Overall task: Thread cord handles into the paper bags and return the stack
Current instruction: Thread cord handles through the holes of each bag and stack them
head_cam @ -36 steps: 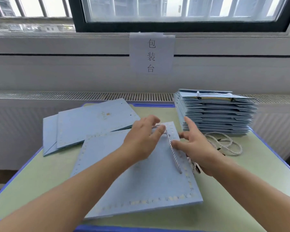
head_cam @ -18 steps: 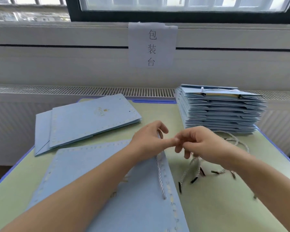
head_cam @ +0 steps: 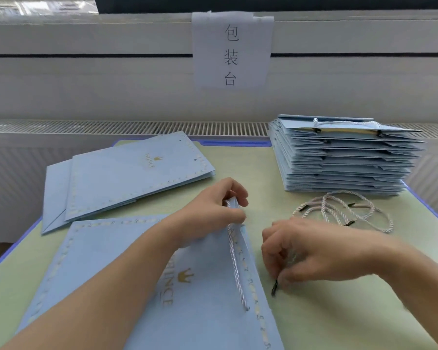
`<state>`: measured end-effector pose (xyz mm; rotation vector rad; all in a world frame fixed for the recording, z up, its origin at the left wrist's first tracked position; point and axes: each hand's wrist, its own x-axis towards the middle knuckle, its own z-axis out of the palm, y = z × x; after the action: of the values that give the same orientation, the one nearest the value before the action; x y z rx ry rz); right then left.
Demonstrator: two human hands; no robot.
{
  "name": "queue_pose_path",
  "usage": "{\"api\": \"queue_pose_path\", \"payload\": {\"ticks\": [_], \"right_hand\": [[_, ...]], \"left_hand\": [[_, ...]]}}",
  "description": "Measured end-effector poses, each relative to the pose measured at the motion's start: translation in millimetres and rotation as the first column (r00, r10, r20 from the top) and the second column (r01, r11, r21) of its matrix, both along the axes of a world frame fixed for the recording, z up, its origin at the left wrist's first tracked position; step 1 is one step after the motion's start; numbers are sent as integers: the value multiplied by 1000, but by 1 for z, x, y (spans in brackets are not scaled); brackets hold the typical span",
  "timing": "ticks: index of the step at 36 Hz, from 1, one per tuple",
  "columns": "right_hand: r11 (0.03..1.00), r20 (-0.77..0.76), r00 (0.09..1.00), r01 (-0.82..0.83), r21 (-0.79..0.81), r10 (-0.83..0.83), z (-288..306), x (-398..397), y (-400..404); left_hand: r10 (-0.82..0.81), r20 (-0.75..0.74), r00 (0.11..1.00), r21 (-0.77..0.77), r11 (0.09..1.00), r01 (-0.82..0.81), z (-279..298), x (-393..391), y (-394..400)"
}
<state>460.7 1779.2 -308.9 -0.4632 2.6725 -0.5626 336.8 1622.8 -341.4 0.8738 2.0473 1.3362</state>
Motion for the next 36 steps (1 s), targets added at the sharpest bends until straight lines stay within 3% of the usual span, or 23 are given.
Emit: {"api": "queue_pose_path", "payload": {"ticks": [4,9,17,22,31,33,36], "right_hand": [[970,-56,983,161,-182,-174,-3,0,8],[828,-57,917,329,-454,-396,-7,-5,8],[855,-274,821,420,-304,-501,-24,-16,-7],[849,-338,786,424,-315,-518,-29,-17,-11],[786,-165,858,347,-511,-486,-35,-15,-25],[717,-103,856,353,-601,-507,-36,-15,-27],[540,71,844,403,-739,-532,-36,-16,-29]], "left_hand": [[-12,43,999,59,998,10,-1,-4,-3],[-50,101,994,116,993,38,0,-7,-6],[-92,193,977,229,972,46,3,-2,-5],[-128,244,961,313,949,47,4,0,-5],[-135,265,955,343,939,37,5,-1,-6],[-132,258,957,340,940,38,5,0,-6],[-129,254,959,340,940,36,6,1,-6]]}}
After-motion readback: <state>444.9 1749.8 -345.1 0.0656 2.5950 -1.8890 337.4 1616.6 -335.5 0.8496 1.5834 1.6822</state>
